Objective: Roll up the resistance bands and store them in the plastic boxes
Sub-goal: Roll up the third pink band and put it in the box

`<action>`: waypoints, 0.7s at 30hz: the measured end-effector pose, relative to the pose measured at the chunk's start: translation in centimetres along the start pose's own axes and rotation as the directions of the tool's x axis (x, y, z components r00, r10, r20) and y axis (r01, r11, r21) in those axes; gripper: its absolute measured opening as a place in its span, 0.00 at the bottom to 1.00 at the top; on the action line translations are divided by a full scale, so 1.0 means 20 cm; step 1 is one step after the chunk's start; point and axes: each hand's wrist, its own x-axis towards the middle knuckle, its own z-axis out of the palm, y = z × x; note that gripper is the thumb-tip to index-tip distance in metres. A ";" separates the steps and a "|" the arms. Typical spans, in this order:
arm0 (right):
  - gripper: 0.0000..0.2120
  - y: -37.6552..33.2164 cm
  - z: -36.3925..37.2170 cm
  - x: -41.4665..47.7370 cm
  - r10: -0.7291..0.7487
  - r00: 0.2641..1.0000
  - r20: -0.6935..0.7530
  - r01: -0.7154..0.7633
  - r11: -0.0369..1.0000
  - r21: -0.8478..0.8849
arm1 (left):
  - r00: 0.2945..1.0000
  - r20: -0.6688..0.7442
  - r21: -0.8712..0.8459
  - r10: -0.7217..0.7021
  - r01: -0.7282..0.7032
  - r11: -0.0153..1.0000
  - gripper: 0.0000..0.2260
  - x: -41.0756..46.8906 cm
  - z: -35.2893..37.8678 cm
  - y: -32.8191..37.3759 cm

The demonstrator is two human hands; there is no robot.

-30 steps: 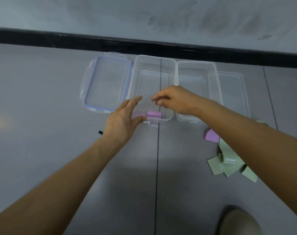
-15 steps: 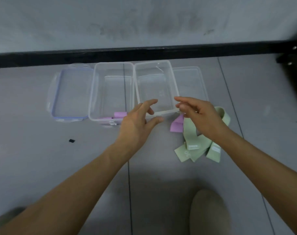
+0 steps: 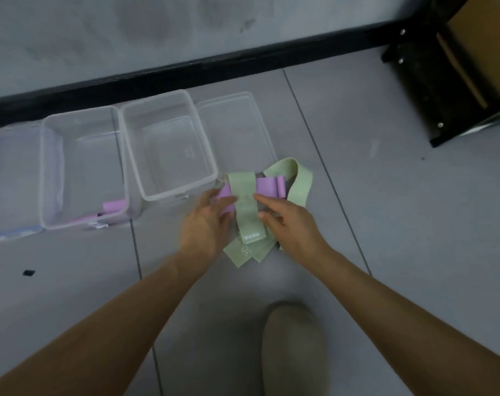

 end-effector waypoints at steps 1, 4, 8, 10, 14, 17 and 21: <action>0.18 0.01 0.02 0.00 -0.033 0.999 0.010 0.033 0.999 -0.024 | 1.000 0.004 0.008 -0.014 0.014 1.000 0.13 0.01 0.01 0.00; 0.20 0.05 0.08 0.03 -0.101 0.994 0.038 0.106 0.977 -0.186 | 1.000 0.003 0.008 -0.019 0.019 1.000 0.16 0.04 0.01 -0.02; 0.23 0.06 0.10 0.04 -0.111 0.992 0.068 0.125 0.958 -0.257 | 0.999 0.037 0.007 -0.016 0.016 1.000 0.19 0.07 -0.02 0.00; 0.27 0.05 0.11 0.04 -0.131 0.983 0.129 0.168 0.928 -0.334 | 0.999 0.039 -0.003 -0.019 0.019 1.000 0.20 0.07 -0.04 0.00; 0.30 0.03 0.20 0.02 -0.138 0.976 0.168 0.207 0.829 -0.519 | 0.999 0.001 -0.074 -0.043 0.043 0.996 0.13 0.05 -0.07 0.01; 0.28 0.01 0.23 0.01 -0.130 0.979 0.160 0.199 0.799 -0.567 | 0.999 -0.008 -0.104 -0.041 0.039 0.994 0.12 0.04 -0.09 0.00; 0.24 0.03 0.23 0.01 -0.167 0.978 0.126 0.210 0.762 -0.613 | 0.998 -0.046 -0.120 -0.046 0.041 0.992 0.14 0.01 -0.14 -0.05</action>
